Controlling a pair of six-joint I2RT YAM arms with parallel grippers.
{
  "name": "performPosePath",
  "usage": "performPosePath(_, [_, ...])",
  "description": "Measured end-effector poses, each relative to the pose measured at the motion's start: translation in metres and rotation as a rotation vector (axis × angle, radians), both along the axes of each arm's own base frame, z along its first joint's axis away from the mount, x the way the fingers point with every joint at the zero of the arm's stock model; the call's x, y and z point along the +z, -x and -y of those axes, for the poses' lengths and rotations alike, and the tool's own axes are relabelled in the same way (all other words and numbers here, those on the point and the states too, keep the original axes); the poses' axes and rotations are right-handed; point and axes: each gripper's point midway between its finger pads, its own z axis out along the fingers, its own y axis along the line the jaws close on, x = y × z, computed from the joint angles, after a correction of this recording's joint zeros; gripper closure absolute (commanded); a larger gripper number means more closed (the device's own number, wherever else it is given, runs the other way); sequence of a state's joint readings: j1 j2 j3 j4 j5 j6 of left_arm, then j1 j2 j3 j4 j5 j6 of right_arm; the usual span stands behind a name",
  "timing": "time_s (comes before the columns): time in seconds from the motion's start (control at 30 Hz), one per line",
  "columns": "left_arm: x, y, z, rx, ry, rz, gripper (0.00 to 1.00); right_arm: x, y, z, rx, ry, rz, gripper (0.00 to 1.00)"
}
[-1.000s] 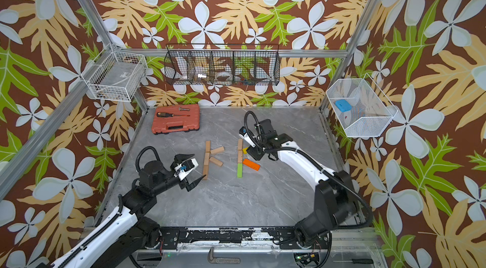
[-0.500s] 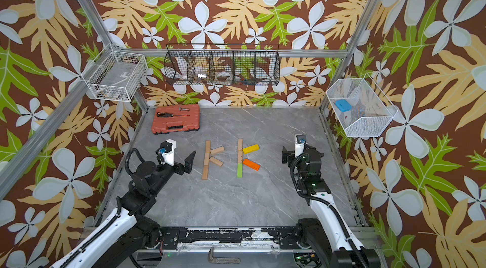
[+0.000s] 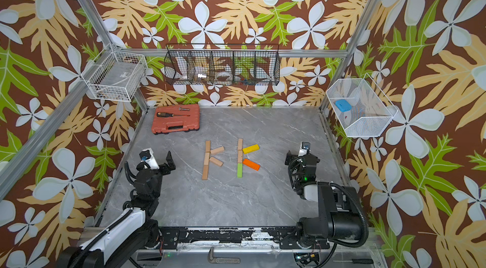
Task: Assemble the letter k with building blocks
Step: Reset both arms
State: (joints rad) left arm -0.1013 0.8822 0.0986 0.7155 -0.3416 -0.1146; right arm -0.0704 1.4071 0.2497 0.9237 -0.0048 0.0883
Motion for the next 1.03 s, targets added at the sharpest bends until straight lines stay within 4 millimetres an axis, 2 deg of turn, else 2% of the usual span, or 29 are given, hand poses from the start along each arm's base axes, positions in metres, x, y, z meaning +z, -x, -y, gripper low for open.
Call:
performPosePath(0.03, [-0.004, -0.001, -0.001, -0.004, -0.004, -0.003, 0.0, 0.002, 0.003, -0.004, 0.017, 0.005, 0.025, 0.0])
performPosePath(0.13, [-0.019, -0.008, 0.002, -0.042, -0.002, -0.029, 0.0, -0.01, 0.009, -0.004, 0.02, 0.009, 0.013, 0.0])
performPosePath(0.27, [-0.016, -0.032, 0.008, -0.098, 0.002, 0.002, 0.0, 0.009, -0.002, -0.013, 0.048, 0.025, 0.078, 0.01])
performPosePath(0.37, [-0.035, -0.042, 0.012, -0.128, 0.01, -0.05, 0.0, 0.012, -0.004, -0.012, 0.03, 0.049, 0.086, 0.0])
performPosePath(0.43, [-0.022, -0.046, 0.017, -0.157, 0.011, 0.001, 0.0, 0.013, -0.005, -0.013, 0.028, 0.053, 0.086, 0.0])
performPosePath(0.57, [-0.015, -0.049, 0.019, -0.172, 0.002, 0.028, 0.0, 0.014, -0.005, -0.011, 0.014, 0.062, 0.087, 0.01])
performPosePath(1.03, [-0.013, -0.048, 0.023, -0.191, 0.004, 0.041, 0.0, 0.012, -0.006, -0.012, 0.013, 0.068, 0.08, 0.0])
